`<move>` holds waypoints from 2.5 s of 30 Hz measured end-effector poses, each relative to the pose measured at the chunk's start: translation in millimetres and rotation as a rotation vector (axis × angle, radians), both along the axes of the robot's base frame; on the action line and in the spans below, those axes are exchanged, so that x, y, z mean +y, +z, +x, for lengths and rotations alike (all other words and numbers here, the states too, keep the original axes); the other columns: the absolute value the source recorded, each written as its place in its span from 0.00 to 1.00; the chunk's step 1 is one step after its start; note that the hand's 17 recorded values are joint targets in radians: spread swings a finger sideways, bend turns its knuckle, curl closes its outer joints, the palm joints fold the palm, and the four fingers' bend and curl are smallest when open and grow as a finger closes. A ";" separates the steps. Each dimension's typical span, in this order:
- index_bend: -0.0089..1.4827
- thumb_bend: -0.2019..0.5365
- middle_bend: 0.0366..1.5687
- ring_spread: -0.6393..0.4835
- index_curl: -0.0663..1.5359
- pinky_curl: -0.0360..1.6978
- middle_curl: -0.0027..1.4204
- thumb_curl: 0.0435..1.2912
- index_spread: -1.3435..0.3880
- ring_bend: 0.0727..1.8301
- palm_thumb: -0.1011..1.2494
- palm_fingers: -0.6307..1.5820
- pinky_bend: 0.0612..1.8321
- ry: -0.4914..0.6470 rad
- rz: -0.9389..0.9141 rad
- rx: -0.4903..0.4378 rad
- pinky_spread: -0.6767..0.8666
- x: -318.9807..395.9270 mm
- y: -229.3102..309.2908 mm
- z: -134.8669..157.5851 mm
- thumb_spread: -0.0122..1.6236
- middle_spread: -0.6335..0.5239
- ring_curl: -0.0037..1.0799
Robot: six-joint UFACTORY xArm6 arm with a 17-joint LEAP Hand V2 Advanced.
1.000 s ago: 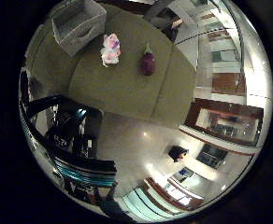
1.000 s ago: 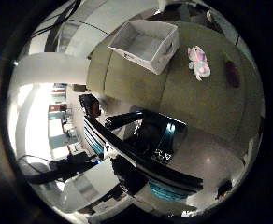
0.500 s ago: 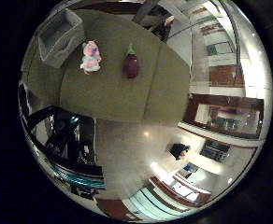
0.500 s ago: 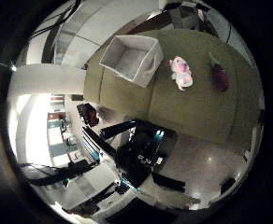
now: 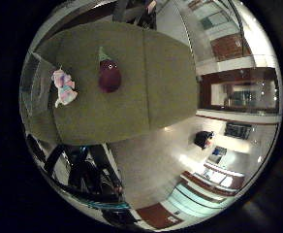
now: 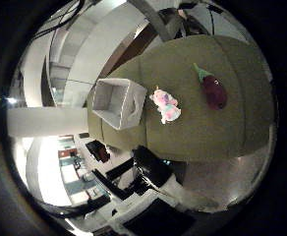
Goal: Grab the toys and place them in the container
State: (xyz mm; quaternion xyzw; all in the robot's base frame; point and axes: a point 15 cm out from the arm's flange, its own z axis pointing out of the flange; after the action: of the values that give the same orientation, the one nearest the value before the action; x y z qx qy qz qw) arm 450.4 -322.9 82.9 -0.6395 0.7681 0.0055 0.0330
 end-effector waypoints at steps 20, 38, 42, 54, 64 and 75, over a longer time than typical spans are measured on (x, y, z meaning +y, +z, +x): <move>0.11 0.25 0.11 0.78 0.22 0.11 0.23 0.20 0.71 0.14 0.44 0.30 0.26 -0.151 0.049 0.036 0.69 -37.1 -111.4 49.5 0.71 0.76 0.25; 0.11 0.25 0.11 0.78 0.21 0.10 0.23 0.22 0.72 0.16 0.48 0.31 0.26 -0.195 0.047 0.041 0.69 -49.4 -167.6 43.4 0.70 0.76 0.25; 0.11 0.25 0.11 0.79 0.22 0.10 0.23 0.22 0.72 0.16 0.49 0.31 0.26 -0.220 0.035 0.026 0.69 -58.2 -174.9 41.0 0.69 0.76 0.25; 0.11 0.24 0.12 0.81 0.21 0.10 0.23 0.22 0.73 0.18 0.49 0.33 0.28 -0.257 0.041 0.042 0.71 -55.7 -200.9 31.1 0.68 0.77 0.25; 0.11 0.25 0.15 0.81 0.21 0.09 0.24 0.23 0.73 0.27 0.49 0.42 0.32 -0.267 0.060 0.078 0.75 -34.8 -223.0 28.7 0.67 0.75 0.26; 0.16 0.25 0.41 0.35 0.23 0.13 0.38 0.30 0.57 0.54 0.72 0.80 0.65 -0.287 0.065 0.083 0.26 -36.8 -220.9 26.1 0.59 0.37 0.42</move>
State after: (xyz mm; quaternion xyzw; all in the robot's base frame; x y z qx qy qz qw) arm 476.6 -359.8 -138.1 -0.5209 0.8517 0.0520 0.0222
